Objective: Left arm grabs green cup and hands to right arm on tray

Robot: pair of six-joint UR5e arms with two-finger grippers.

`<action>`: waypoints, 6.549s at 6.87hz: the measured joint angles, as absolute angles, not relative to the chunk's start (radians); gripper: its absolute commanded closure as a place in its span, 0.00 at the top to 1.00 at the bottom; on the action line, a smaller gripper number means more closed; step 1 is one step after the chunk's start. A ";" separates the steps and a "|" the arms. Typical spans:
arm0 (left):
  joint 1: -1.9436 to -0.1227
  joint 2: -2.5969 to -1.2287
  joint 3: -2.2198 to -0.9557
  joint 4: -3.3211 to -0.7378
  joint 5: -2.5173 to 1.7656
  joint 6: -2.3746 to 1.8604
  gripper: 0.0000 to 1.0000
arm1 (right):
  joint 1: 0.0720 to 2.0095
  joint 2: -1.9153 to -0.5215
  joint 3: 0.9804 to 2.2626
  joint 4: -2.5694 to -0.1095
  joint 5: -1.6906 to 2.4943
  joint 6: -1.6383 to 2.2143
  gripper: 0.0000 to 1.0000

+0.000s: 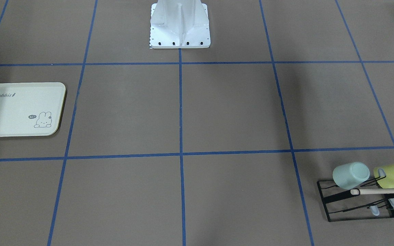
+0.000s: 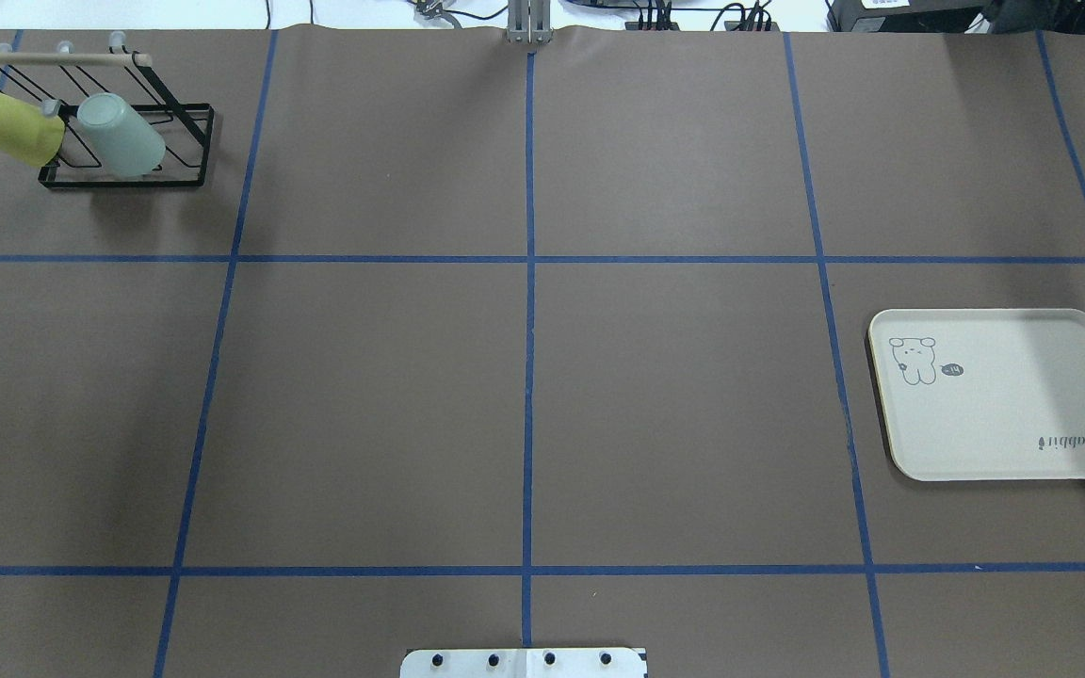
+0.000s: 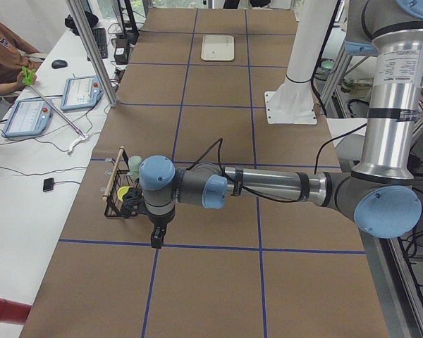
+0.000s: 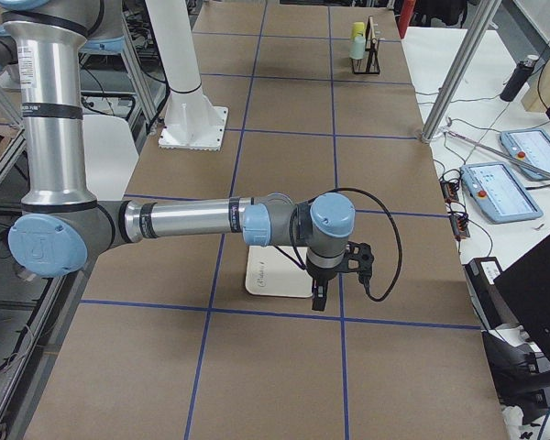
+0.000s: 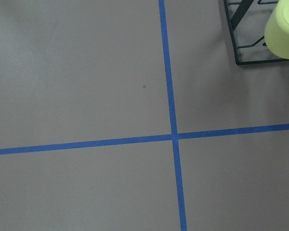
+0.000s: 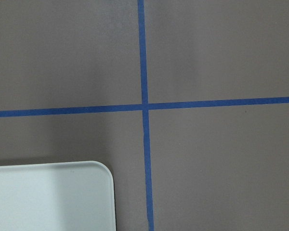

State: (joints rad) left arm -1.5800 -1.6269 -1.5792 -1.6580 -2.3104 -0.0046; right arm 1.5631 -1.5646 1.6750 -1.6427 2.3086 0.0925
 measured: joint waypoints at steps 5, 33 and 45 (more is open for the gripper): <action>-1.577 -1.687 -1.584 -1.582 -2.310 -0.005 1.00 | 1.563 -1.561 1.675 -1.642 2.310 0.093 1.00; -1.002 -1.931 -1.417 -2.163 -1.707 -0.915 0.99 | 1.559 -1.549 1.675 -1.643 2.326 0.097 1.00; -1.046 -1.953 -1.422 -2.164 -1.713 -0.900 0.22 | 1.559 -1.549 1.681 -1.642 2.326 0.098 1.00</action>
